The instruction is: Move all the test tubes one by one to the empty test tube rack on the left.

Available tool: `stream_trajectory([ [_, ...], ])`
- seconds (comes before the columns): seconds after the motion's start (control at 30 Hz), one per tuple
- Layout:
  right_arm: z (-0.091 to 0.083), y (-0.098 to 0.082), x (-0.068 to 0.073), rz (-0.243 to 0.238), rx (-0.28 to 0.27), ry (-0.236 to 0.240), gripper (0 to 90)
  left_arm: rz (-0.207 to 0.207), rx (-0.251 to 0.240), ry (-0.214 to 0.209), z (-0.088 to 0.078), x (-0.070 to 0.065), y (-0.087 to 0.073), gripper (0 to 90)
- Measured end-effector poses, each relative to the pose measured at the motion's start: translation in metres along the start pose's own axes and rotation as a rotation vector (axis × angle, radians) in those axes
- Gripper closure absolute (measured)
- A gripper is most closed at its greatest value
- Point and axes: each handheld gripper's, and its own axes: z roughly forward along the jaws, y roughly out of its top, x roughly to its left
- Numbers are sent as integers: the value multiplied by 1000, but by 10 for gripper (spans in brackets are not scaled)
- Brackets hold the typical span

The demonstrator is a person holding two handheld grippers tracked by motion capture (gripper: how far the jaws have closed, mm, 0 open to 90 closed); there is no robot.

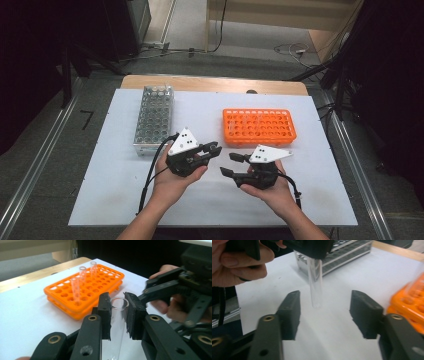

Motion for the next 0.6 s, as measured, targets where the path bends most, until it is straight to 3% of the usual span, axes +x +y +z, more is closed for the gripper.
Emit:
stream_trajectory([
  [0.2, -27, -11, -14, 22, -34, -35, 243, -20, -12, 50, -3, 22, 5, 757],
  [0.43, -56, -28, -29, 63, -49, -111, 90, -41, -28, 123, -10, 53, 12, 757],
  [0.6, -74, -38, -39, 95, -69, -120, 31, -61, -43, 162, -14, 76, 12, 757],
])
